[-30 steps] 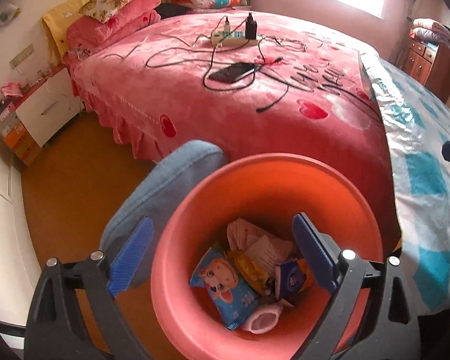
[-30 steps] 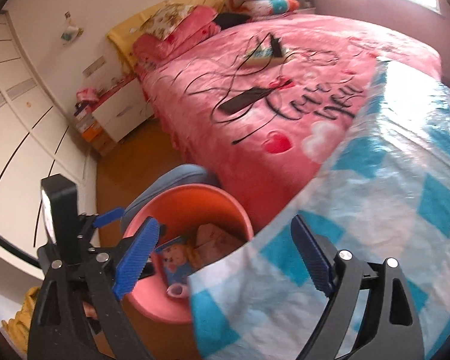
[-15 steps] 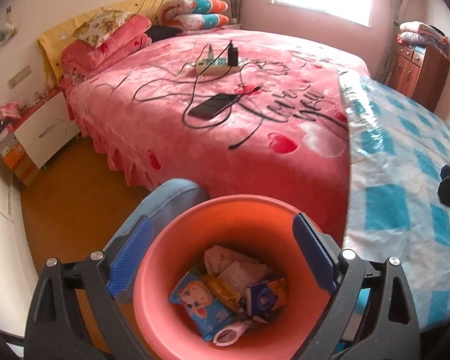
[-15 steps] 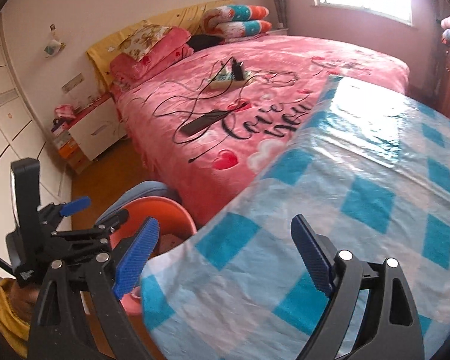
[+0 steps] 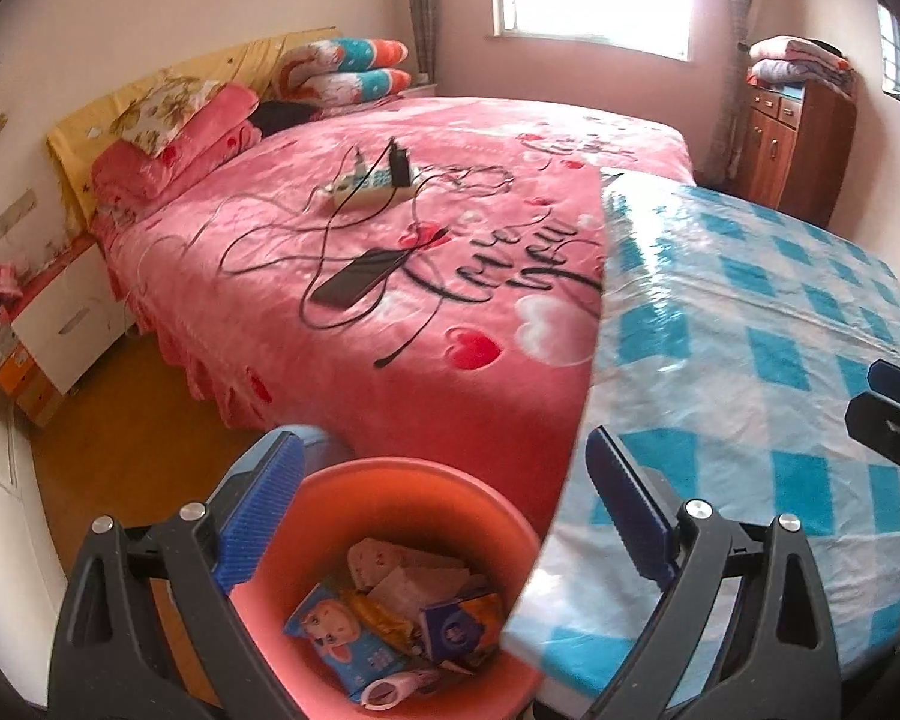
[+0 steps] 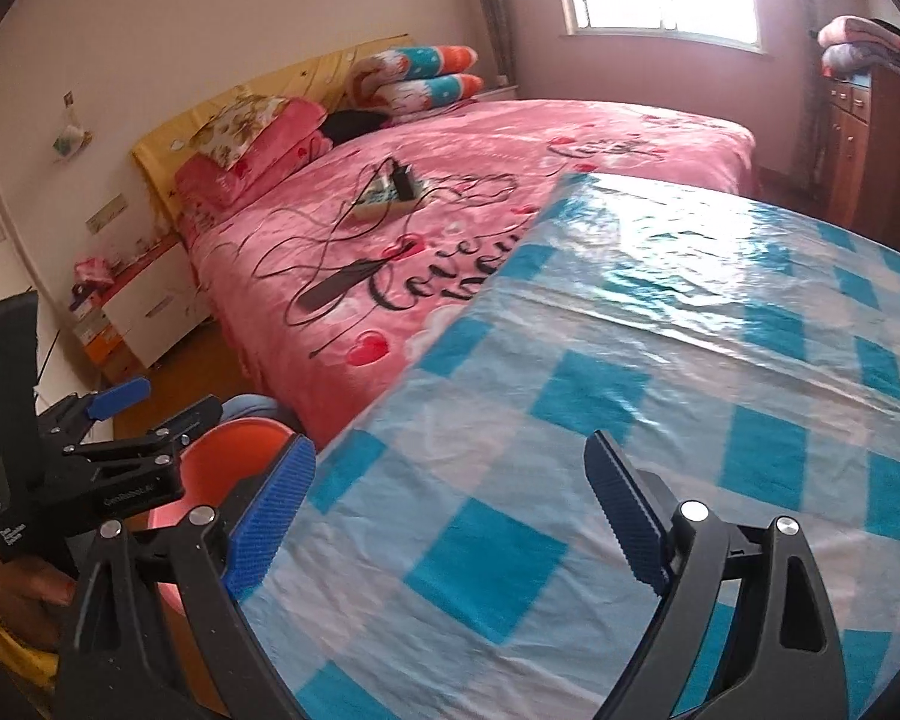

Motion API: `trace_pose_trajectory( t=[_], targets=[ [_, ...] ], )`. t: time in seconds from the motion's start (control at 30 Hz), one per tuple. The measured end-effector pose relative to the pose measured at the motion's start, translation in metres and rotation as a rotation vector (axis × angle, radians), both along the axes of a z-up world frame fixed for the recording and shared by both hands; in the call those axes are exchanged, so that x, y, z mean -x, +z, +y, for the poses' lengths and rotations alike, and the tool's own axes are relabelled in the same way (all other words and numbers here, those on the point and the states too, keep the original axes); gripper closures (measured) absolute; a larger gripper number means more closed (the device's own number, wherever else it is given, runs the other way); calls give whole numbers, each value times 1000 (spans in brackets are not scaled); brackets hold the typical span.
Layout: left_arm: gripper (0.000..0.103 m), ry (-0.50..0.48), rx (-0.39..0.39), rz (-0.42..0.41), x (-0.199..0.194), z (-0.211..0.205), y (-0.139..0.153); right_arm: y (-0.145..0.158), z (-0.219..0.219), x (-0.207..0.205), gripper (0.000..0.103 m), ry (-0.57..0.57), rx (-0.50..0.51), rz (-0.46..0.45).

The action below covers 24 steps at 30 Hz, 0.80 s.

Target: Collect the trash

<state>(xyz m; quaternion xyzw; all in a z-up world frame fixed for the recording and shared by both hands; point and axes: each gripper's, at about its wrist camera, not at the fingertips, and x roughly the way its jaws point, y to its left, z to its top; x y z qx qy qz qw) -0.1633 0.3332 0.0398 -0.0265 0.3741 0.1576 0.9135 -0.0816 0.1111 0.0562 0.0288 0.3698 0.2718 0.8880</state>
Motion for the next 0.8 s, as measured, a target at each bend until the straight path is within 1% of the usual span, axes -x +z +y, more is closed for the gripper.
trace_pose_trajectory(
  t=[0.37,0.53,0.6,0.7,0.8],
  targets=[
    [7,-98,-35,-22,-22,-57,13,-5,-61,1,13,-118,-6,-26],
    [6,-138,-38,-27,-33,-82,14,-10,-87,1,13,-169,-18,-30],
    [4,-154,-36,-28,-37,-91,13,-12,-98,2,13,-190,-17,-32],
    [4,-182,-28,-35,-43,-107,13,-14,-110,4,13,-217,-9,-42],
    [4,-202,-37,-30,-49,-121,12,-16,-125,5,13,-241,-8,-47]
  ],
)
